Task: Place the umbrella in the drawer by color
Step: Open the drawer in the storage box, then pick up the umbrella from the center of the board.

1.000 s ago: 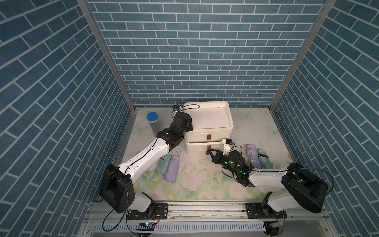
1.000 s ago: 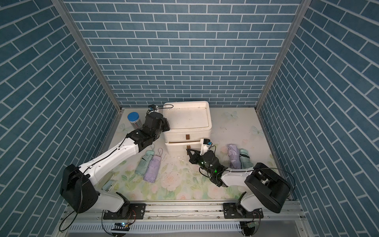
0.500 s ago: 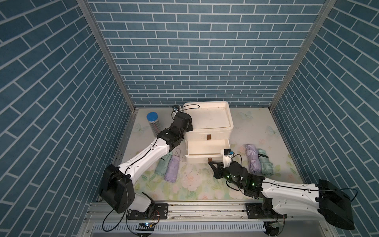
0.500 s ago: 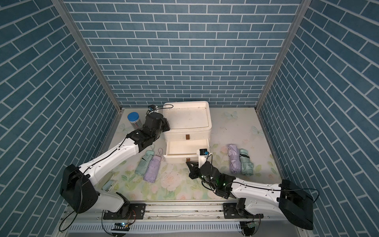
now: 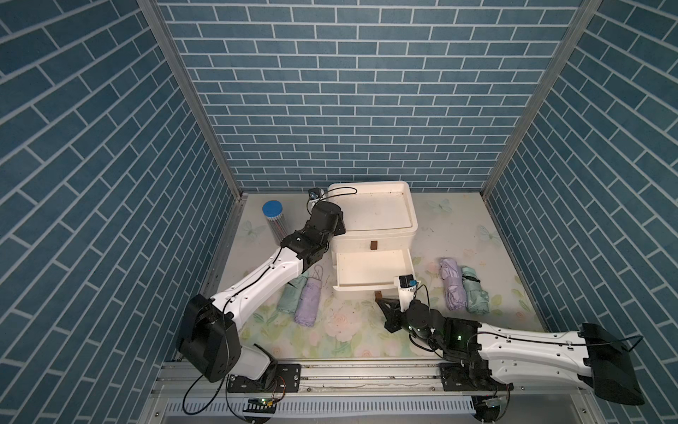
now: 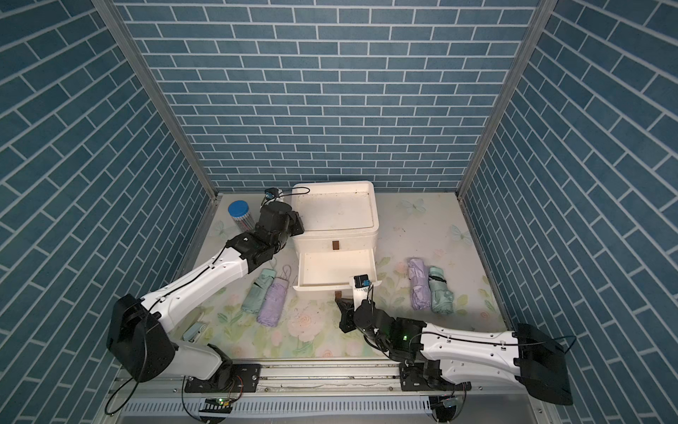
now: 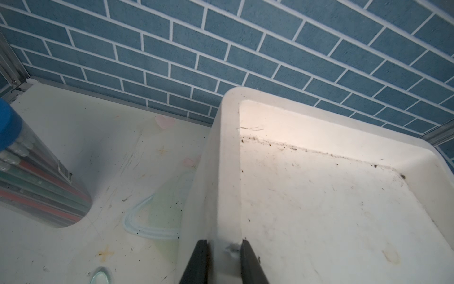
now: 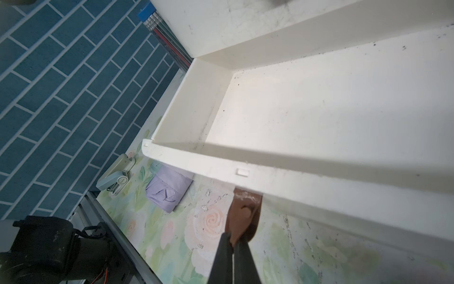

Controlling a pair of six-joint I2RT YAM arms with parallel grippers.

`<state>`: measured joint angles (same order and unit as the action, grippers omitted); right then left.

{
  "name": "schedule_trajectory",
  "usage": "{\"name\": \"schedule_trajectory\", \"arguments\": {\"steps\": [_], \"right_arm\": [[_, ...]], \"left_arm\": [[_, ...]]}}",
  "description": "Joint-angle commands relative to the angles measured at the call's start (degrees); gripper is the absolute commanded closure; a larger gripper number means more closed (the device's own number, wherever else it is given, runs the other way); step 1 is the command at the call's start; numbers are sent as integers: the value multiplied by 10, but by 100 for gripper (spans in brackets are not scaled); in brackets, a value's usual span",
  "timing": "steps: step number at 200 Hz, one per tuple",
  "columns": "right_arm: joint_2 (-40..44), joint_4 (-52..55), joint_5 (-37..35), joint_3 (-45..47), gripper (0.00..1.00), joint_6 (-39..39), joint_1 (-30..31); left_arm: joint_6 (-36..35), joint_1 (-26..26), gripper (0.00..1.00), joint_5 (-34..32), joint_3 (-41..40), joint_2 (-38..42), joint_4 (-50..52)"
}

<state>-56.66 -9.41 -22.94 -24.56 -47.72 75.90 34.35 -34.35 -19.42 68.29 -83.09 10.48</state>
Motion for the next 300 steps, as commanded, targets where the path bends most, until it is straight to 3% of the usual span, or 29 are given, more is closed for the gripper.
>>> {"name": "schedule_trajectory", "arguments": {"steps": [1, 52, 60, 78, 103, 119, 137, 154, 172, 225, 271, 300], "right_arm": [[-10, 18, 7, -27, 100, 26, 20], [-7, 75, -32, -61, 100, 37, 32], [0, 99, -44, -71, 89, 42, 33], [24, 173, -85, -104, 65, 53, 33], [51, 346, -168, -180, 43, 33, 15], [51, 461, -161, -240, 42, 19, -61], [34, 542, -122, -288, 36, 35, -186], [1, 546, -48, -299, 33, 87, -310], [-39, 505, 64, -280, 19, 143, -437], [-168, 393, 136, -221, 21, 210, -637], [-229, 361, 137, -208, 22, 237, -652], [-247, 347, 153, -193, 29, 243, -649]], "left_arm": [[62, -7, 100, 50, -40, -23, 110], [50, -6, 100, 59, -35, -22, 111], [48, -6, 100, 62, -34, -20, 111], [41, -6, 90, 64, -27, -14, 115], [32, -6, 73, 55, -4, -6, 129], [24, -7, 68, 53, 14, -1, 134], [8, -6, 61, 53, 35, 7, 134], [-6, -5, 58, 62, 56, 22, 125], [-17, -5, 56, 75, 74, 47, 115], [-31, -5, 47, 102, 14, 167, 67], [-18, -5, 44, 112, -86, 260, 37], [-9, -5, 42, 115, -112, 286, 22]]}}
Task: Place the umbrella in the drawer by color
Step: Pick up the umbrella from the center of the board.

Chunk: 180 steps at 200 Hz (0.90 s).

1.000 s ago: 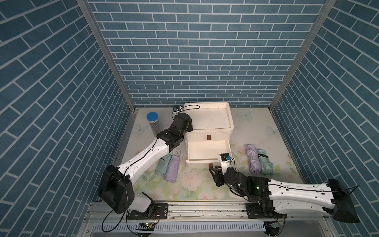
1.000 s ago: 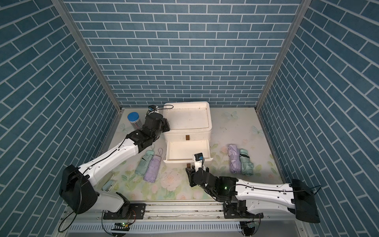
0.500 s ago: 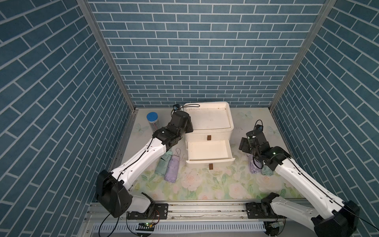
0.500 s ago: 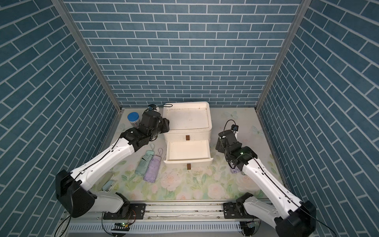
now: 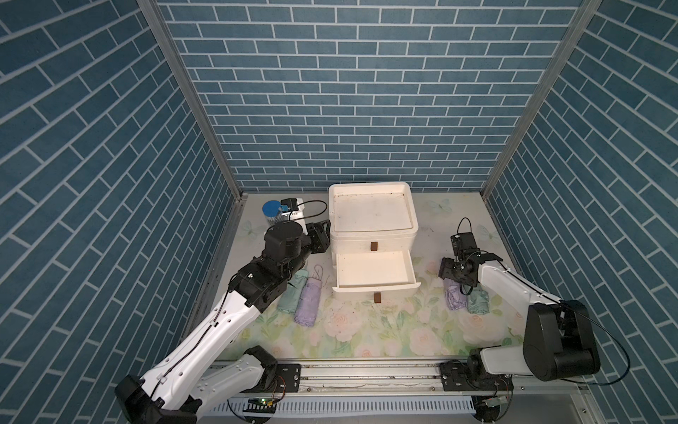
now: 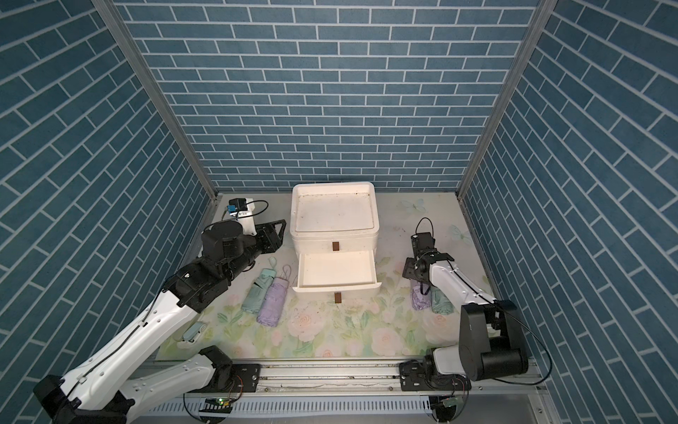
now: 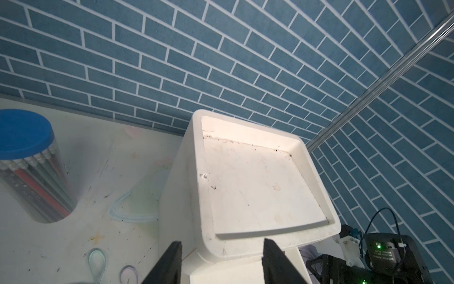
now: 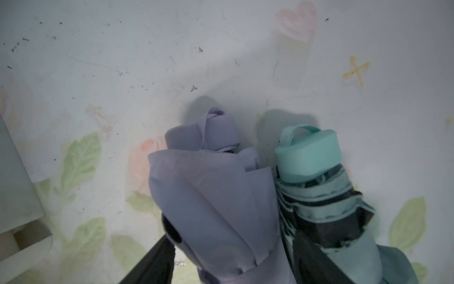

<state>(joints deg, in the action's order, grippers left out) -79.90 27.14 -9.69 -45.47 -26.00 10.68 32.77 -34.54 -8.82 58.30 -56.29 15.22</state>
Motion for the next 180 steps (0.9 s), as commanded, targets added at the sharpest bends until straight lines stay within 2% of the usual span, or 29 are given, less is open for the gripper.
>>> {"name": "schedule_trajectory", "arguments": {"steps": [1, 31, 61, 83, 100, 122, 153, 180], "right_arm": [[-16, -19, 20, 17, 29, 26, 4], [-41, -14, 5, 14, 31, 25, 19], [-62, -18, -9, 14, 41, 15, 52], [-70, -9, -27, 7, 58, 5, 76], [-60, 2, -42, 0, 80, -4, 81], [-35, 22, -61, -18, 100, -10, 80], [41, 64, -82, -70, 100, -14, 83], [125, 91, -112, -160, 100, -12, 131]], "left_arm": [[7, -3, 42, 9, -12, 18, -25], [13, -3, 43, 17, -14, 12, -28], [15, -3, 44, 28, -18, 11, -29], [10, -3, 44, 19, -22, 18, -26], [7, -3, 44, 5, -18, 21, -17], [4, -3, 44, 10, -15, 21, -16], [-11, -3, 44, 23, 2, 16, -17], [-30, -3, 39, 31, 34, 11, -22]]}}
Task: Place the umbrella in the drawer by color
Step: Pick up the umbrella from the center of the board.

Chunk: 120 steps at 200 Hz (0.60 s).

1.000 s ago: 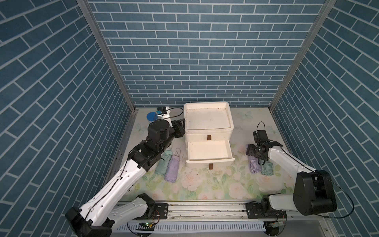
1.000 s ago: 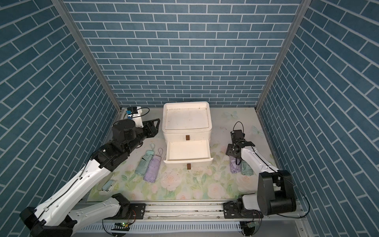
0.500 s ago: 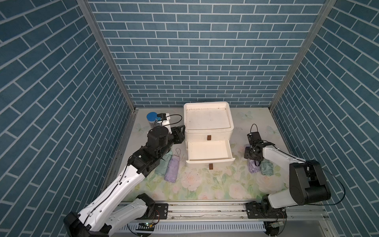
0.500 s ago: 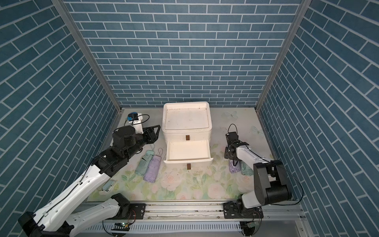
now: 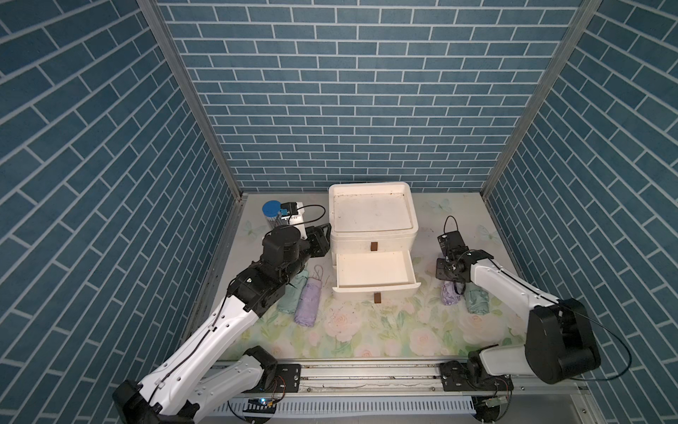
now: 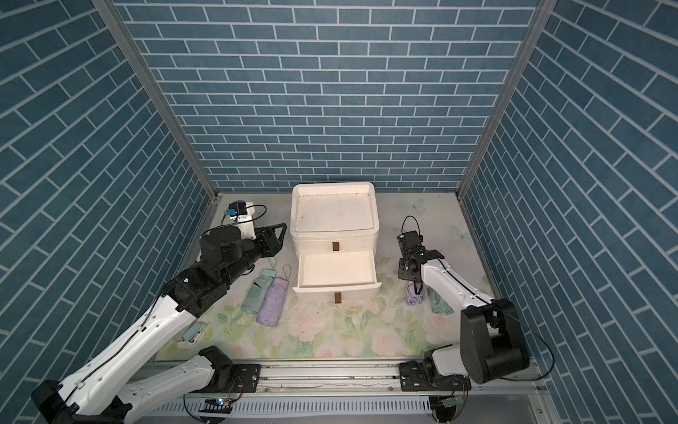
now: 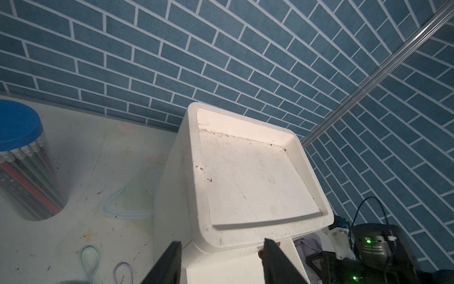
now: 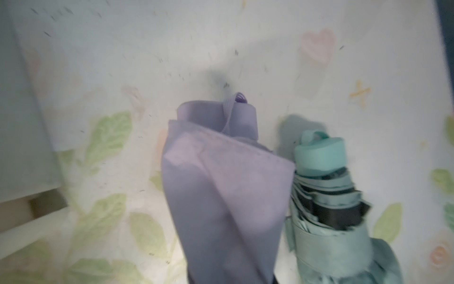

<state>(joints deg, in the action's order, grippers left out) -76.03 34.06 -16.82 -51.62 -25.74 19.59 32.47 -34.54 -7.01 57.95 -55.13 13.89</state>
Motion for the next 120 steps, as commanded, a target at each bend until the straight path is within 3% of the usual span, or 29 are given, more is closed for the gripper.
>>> {"name": "schedule_trajectory", "arguments": {"steps": [1, 29, 57, 75, 91, 120], "right_arm": [[89, 21, -41, -102, 100, -14, 45], [169, -68, 11, -160, 100, -11, 130], [195, -208, 182, -158, 100, -32, 161], [194, -343, 306, -123, 100, -91, 171], [188, -455, 360, -91, 100, -144, 188], [151, -533, 388, -86, 100, -172, 223]], "left_arm": [[-27, -3, 39, 14, 39, -1, -9], [-31, -3, 33, 106, 46, 1, -65], [-18, -3, 31, 264, 23, -10, -154], [-5, -5, 29, 345, 15, -27, -196], [1, -13, 24, 364, 13, -37, -208], [2, -42, 18, 373, -15, -40, -254]]}}
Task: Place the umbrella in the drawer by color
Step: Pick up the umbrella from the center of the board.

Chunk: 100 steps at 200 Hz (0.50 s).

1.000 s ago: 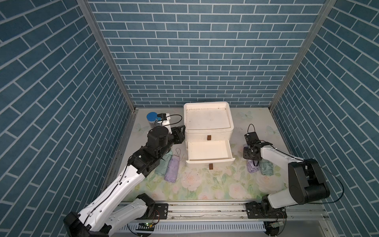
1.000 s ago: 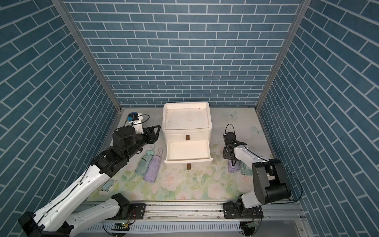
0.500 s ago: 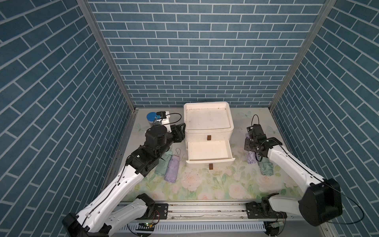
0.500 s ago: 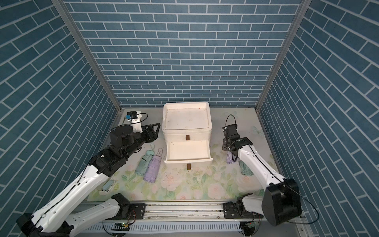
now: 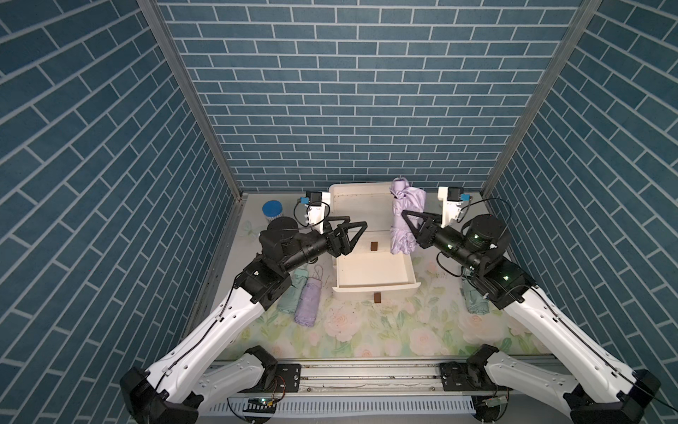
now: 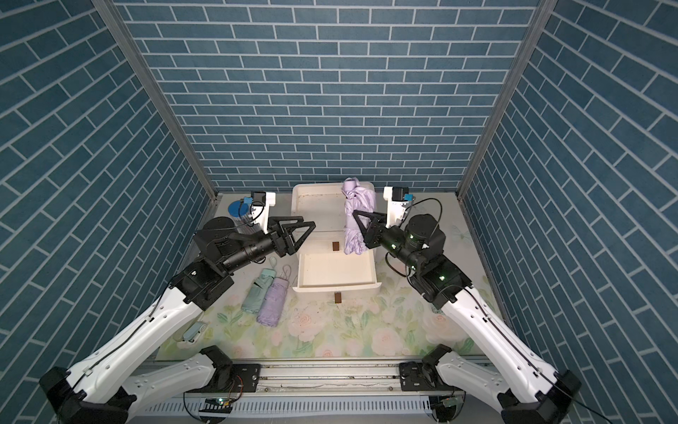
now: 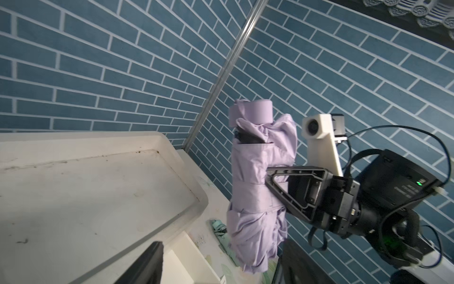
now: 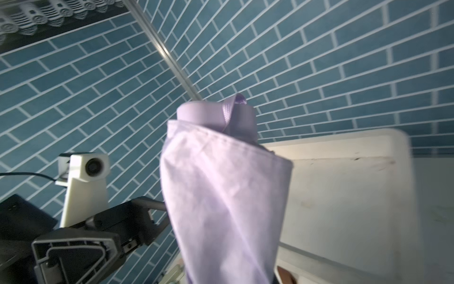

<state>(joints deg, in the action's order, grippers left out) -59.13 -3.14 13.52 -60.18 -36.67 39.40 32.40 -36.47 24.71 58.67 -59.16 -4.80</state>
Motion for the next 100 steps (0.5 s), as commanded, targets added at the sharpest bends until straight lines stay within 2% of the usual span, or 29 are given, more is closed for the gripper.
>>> {"name": "schedule_trajectory", "arguments": {"steps": [1, 34, 100], "right_arm": [[-19, -162, 86, 0, 100, -64, 26], [-50, -231, 112, -3, 100, -90, 58], [-50, -295, 111, 23, 100, -112, 82]], "left_arm": [[3, -23, 18, 57, -22, -1, -68], [-18, -47, 14, 45, -16, -25, -54], [-54, -48, 17, 31, 1, -34, -10]]}}
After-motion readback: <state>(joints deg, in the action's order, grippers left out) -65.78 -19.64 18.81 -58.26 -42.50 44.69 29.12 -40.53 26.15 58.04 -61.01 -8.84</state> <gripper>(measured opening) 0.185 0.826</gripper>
